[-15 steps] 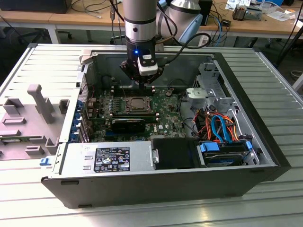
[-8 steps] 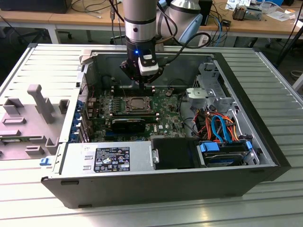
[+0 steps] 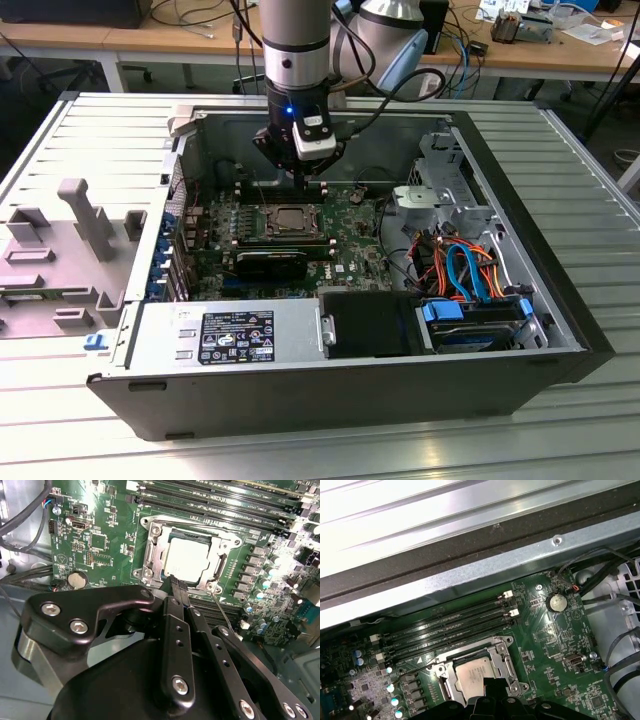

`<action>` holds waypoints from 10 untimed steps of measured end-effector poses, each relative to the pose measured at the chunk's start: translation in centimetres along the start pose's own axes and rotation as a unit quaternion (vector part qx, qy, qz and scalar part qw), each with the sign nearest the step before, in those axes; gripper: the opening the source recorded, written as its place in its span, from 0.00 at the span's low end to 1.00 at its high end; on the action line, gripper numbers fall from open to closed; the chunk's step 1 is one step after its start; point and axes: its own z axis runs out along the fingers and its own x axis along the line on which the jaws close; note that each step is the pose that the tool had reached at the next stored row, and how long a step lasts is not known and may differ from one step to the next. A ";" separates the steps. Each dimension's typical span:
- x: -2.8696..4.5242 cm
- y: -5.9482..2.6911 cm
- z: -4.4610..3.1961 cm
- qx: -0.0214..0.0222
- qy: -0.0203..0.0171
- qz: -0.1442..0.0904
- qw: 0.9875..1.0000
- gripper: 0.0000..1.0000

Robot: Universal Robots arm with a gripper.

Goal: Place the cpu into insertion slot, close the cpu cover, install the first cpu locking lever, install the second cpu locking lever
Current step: 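Install the first cpu locking lever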

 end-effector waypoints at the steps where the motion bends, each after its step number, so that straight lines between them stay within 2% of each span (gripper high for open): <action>1: 0.00 0.00 0.00 -0.001 0.000 -0.001 1.000 0.11; 10: 0.00 0.00 0.00 -0.006 0.002 -0.010 1.000 0.11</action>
